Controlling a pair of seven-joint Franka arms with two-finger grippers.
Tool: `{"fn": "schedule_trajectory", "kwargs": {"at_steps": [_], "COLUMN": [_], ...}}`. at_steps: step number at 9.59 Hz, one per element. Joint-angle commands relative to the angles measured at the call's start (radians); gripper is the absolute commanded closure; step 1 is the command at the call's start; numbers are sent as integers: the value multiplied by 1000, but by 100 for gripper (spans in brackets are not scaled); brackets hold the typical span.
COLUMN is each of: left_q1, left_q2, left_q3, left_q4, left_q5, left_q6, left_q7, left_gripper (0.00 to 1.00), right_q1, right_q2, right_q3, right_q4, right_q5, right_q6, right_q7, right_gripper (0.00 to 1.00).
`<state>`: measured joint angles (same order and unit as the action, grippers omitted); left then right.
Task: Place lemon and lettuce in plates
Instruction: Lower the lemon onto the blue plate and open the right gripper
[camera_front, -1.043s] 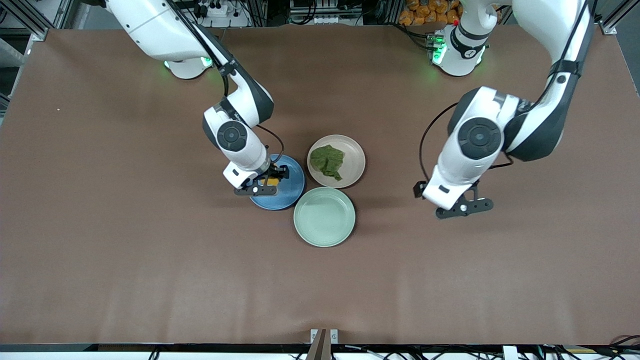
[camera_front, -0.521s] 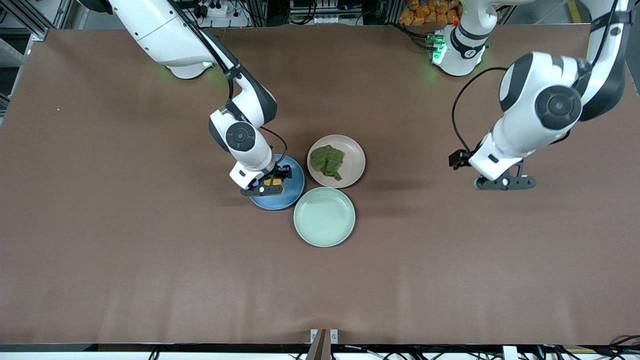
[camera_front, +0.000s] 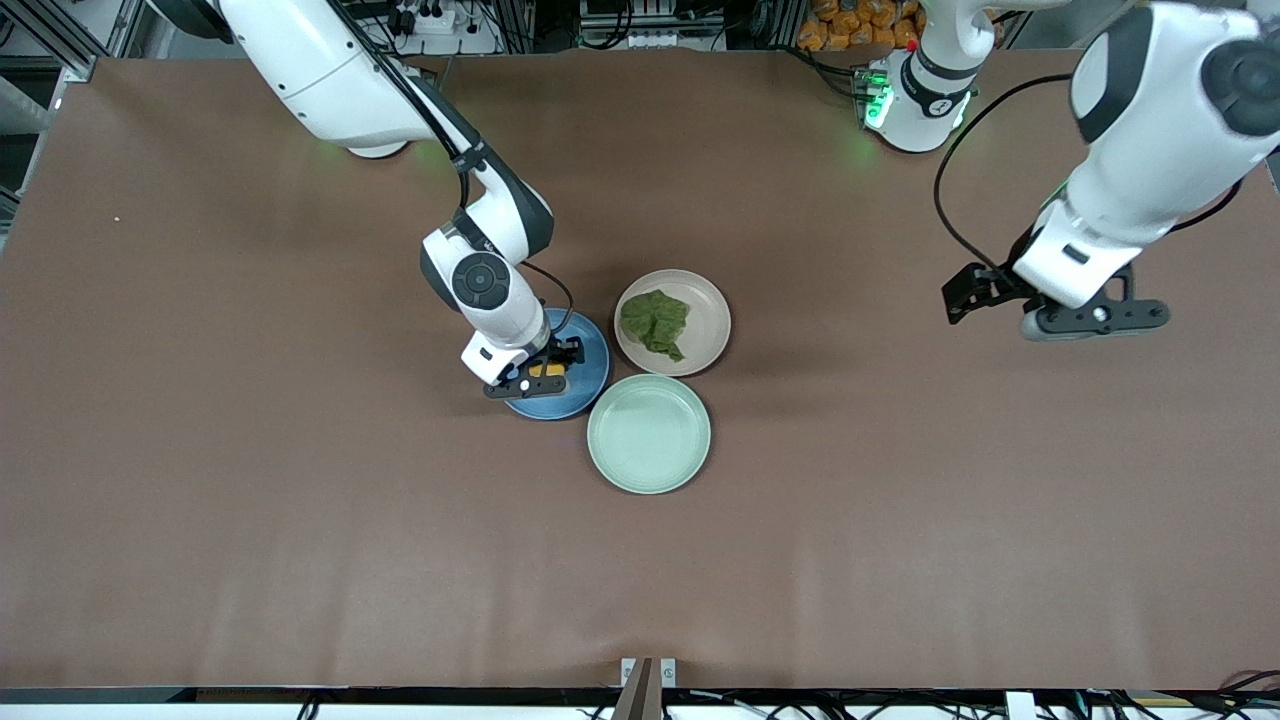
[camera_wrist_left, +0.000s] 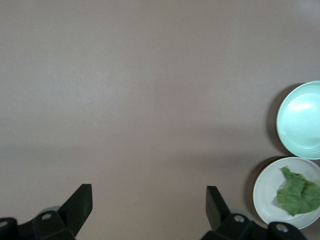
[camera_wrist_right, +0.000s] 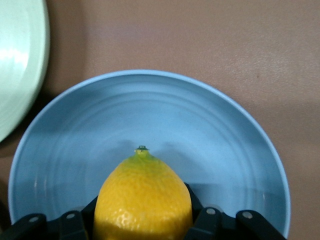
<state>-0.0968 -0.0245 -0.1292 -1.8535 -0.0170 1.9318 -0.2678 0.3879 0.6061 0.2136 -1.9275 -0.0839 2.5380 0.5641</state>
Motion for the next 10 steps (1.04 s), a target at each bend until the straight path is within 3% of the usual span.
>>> {"fn": "schedule_trajectory", "kwargs": {"at_steps": [1,3,5,10], "left_q1": [-15,-15,-17,-14], "left_q2": [-18,-14,-15,-9], "left_q3": [13,13,11,14], "left_q4": [49,140,183,313], "left_q5": [-12,-11,33,38], "left_q6": [-67,-184,-250,-367], "left_q7": [28,45,146,156], "left_gripper": [0,0,0,0], "right_q1": [-4,-6,-7,-44], "right_q2": [15,18,17,6], "right_q3": [1,1,1,9], "right_q4": [19,19,21,36], "right_q5": [-27,-25,-22,-4], "right_q6": [2,13,11,-2], "right_q7": [2,13,14,10], "right_gripper": [37,0,0,0]}}
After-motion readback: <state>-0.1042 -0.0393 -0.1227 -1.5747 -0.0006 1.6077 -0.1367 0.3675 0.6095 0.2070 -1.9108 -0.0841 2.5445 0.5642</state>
